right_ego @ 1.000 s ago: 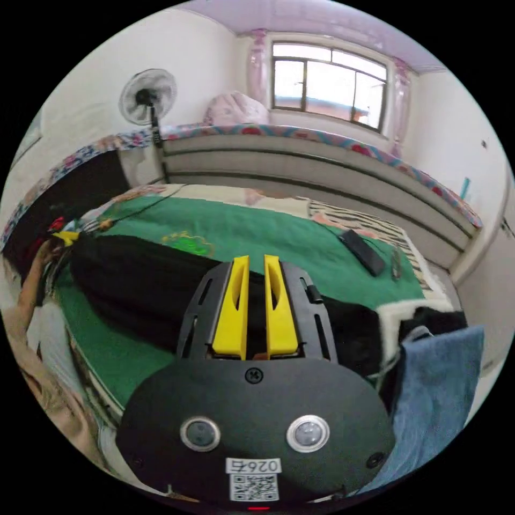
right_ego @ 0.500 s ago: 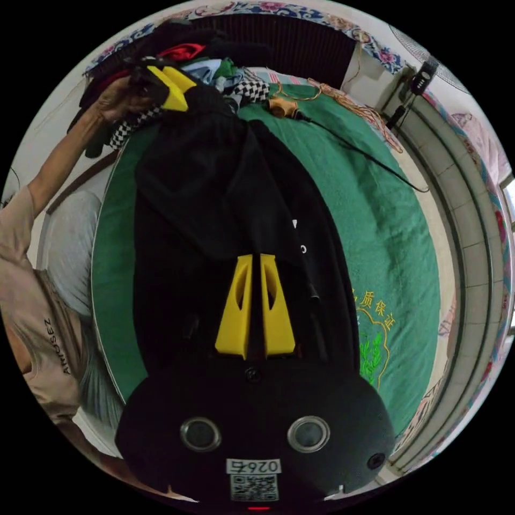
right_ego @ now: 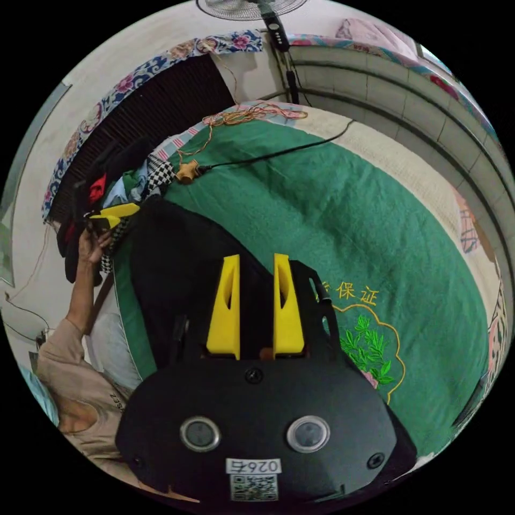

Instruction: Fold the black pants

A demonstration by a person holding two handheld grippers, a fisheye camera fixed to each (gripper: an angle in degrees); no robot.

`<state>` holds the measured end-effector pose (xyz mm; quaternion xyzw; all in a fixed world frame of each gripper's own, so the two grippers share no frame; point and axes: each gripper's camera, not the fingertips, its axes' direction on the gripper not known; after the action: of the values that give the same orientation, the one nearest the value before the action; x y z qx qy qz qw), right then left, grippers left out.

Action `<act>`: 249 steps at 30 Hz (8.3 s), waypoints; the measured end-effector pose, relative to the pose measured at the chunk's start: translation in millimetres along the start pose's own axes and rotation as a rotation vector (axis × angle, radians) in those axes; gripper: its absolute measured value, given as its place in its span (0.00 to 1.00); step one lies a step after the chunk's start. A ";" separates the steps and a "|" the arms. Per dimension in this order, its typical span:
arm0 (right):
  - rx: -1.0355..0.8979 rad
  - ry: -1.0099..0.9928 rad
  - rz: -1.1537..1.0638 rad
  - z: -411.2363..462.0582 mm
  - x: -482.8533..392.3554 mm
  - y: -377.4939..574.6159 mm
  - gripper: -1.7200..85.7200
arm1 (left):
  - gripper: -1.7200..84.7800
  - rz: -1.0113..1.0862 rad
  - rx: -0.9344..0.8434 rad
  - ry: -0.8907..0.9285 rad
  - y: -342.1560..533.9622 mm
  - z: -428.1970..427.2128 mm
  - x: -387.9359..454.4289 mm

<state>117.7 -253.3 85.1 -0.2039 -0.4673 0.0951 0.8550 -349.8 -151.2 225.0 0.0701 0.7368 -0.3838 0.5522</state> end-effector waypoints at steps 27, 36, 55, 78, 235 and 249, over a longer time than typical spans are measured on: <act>0.378 0.346 0.808 -338.2 207.6 419.8 0.01 | 0.01 0.173 -0.144 -0.212 -8.2 355.1 52.7; 0.806 0.167 1.060 -436.6 240.4 567.0 0.08 | 0.06 0.716 -0.105 0.267 -81.6 530.4 261.7; 0.777 -0.091 1.003 -520.0 305.8 595.6 0.10 | 0.21 0.975 -0.642 0.164 -130.7 921.2 408.2; 0.723 0.087 0.112 -496.5 28.5 455.1 0.01 | 0.06 0.961 -0.475 0.695 -217.0 729.9 205.5; -0.178 0.319 -0.266 20.5 -7.0 254.5 0.01 | 0.02 0.708 -0.172 -0.402 38.0 308.3 119.0; 0.137 -0.208 0.492 -131.0 210.6 315.9 0.13 | 0.25 0.136 -0.139 0.164 -20.7 325.4 -36.2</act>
<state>351.1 70.9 44.1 -0.2421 -0.4815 0.3519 0.7653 -99.7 -363.3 235.5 0.1126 0.7978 -0.2865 0.5184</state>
